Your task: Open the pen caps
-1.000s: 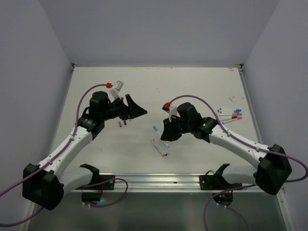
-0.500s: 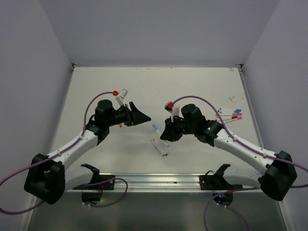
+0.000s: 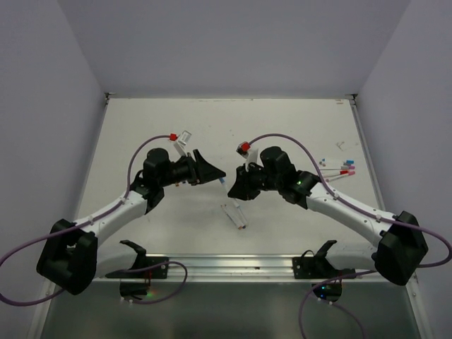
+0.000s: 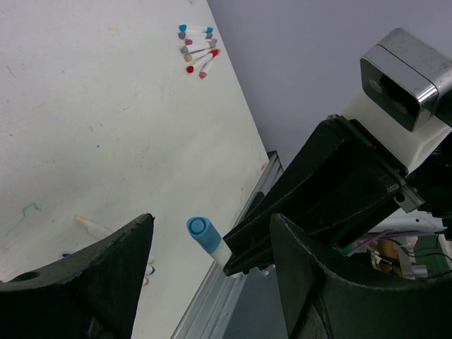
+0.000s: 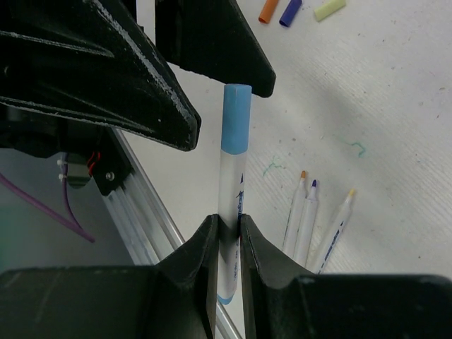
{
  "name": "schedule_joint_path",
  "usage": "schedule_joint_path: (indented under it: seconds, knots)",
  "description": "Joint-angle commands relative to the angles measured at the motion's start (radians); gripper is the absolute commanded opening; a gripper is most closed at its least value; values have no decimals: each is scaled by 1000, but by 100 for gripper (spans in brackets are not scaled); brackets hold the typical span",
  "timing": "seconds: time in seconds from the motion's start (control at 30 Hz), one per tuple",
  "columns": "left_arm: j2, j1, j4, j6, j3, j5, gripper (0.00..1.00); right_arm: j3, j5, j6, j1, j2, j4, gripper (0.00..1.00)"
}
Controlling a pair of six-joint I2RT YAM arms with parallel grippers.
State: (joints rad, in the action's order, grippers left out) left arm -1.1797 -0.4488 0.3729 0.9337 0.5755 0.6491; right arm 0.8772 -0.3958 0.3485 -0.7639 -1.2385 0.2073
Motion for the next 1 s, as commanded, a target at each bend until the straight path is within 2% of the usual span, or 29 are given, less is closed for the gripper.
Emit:
schedule_joint_path:
  seconds: [0.0, 0.23, 0.63, 0.77, 0.83, 0.87, 0.93, 0.97]
  knots:
    - [-20, -14, 107, 45, -9, 11, 70, 42, -11, 18, -2, -15, -59, 0]
    - [-34, -27, 158, 76, -16, 9, 64, 48, 8, 20, -2, -32, -72, 0]
    - [-43, -48, 159, 80, -16, -5, 43, 49, 48, 44, -2, -30, -98, 0]
    - [-43, -50, 159, 82, -16, -6, 27, 52, 46, 43, -2, -24, -88, 0]
    - [-44, -51, 158, 82, -16, -8, 13, 49, 48, 44, -2, -19, -80, 0]
    - [-44, -53, 155, 82, -13, -11, 0, 46, 48, 44, -2, -10, -82, 0]
    - [-46, -53, 155, 85, -12, -8, 0, 42, 51, 43, -2, -4, -82, 0]
    - [-44, -54, 158, 89, -14, -6, 0, 42, 55, 43, -2, -3, -79, 11]
